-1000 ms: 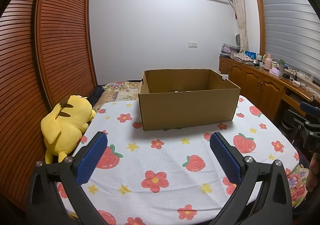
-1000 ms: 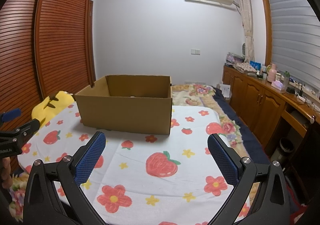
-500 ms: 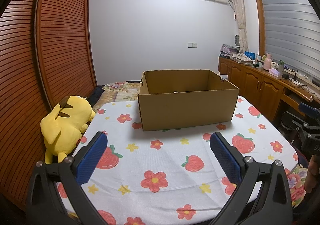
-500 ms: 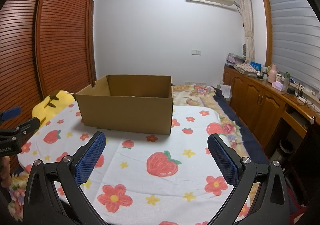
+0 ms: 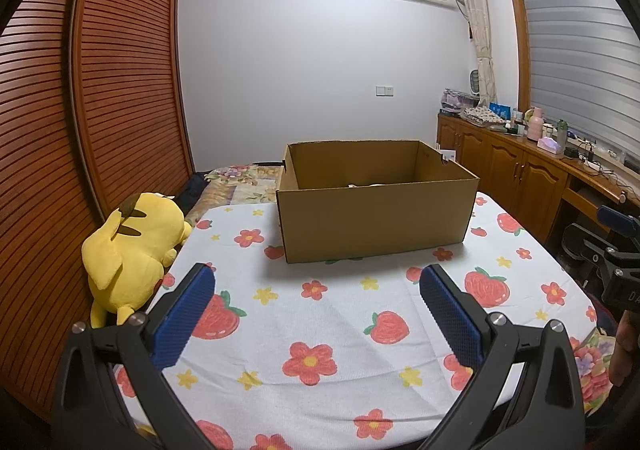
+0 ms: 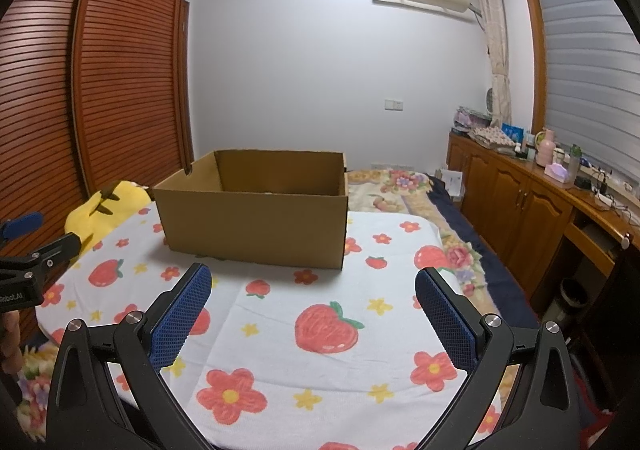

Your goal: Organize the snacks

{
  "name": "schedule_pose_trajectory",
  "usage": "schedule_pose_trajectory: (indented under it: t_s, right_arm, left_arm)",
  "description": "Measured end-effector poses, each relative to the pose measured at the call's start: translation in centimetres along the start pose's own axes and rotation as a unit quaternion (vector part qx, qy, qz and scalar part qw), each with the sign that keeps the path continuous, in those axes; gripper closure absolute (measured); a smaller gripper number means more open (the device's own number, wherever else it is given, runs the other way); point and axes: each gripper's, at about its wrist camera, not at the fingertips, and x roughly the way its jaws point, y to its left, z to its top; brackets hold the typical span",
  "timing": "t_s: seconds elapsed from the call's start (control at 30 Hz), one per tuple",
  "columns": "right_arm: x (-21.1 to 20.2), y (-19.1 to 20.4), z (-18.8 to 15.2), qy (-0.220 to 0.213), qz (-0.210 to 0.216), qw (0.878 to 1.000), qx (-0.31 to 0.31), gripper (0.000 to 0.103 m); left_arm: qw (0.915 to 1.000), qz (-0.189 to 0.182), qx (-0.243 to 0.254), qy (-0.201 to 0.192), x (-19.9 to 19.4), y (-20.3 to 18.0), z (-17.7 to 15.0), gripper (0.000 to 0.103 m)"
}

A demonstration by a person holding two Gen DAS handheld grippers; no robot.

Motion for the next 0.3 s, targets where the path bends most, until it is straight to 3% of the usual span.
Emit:
schedule_pose_trajectory:
  t_s: [0.3]
  right_arm:
    - [-0.05,0.04,0.01,-0.001,-0.001,1.0,-0.001,0.0]
  left_arm:
    - [1.0,0.0,0.0,0.0,0.01,0.01,-0.06,0.0]
